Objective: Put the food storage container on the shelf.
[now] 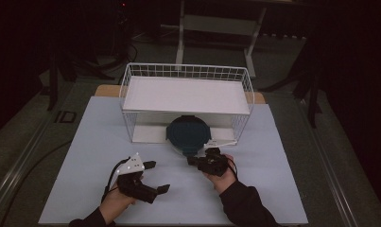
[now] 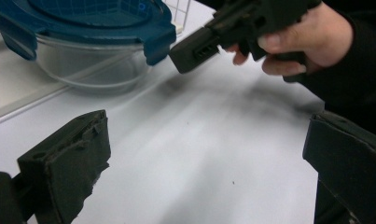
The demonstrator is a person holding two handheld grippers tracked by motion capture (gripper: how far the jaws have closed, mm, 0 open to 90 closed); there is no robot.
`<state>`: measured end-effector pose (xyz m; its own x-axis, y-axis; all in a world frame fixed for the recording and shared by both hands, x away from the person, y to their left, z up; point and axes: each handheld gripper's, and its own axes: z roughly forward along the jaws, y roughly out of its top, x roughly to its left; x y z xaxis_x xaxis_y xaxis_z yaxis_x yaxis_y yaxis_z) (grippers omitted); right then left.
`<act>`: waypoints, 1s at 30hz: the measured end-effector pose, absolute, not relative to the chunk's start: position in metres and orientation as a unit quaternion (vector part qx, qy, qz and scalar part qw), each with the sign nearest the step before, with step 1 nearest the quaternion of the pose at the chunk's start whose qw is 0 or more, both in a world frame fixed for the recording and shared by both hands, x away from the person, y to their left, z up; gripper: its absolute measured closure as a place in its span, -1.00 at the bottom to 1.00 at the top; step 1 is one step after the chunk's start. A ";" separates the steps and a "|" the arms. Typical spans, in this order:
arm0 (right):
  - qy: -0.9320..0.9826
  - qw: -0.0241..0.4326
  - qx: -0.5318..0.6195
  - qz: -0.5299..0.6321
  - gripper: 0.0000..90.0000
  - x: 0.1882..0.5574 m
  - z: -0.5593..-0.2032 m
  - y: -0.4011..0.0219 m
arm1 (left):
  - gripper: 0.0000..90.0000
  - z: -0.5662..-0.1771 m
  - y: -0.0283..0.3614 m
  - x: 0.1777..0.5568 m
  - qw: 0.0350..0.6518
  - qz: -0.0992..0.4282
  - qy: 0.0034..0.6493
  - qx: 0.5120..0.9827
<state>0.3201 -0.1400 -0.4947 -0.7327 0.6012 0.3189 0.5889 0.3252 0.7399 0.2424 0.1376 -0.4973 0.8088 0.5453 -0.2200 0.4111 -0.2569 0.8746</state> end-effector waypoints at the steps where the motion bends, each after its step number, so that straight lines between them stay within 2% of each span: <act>1: 0.814 0.007 0.365 0.451 1.00 0.320 -0.495 -0.140 | -0.98 -0.498 0.137 0.240 0.527 0.067 0.299 0.793; 4: 0.813 0.020 0.374 0.447 1.00 0.325 -0.496 -0.140 | -0.98 -0.496 0.137 0.234 0.528 0.076 0.293 0.794; 14: 0.806 0.020 0.384 0.449 1.00 0.336 -0.497 -0.137 | -0.98 -0.498 0.146 0.216 0.529 0.077 0.290 0.794; 30: 0.797 0.040 0.403 0.448 1.00 0.364 -0.501 -0.130 | -0.98 -0.498 0.158 0.212 0.539 0.090 0.298 0.783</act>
<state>0.3645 -0.1296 -0.5014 -0.6723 0.6778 0.2977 0.6064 0.2734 0.7467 0.2116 0.1583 -0.4978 0.8062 0.5636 -0.1801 0.3691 -0.2411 0.8975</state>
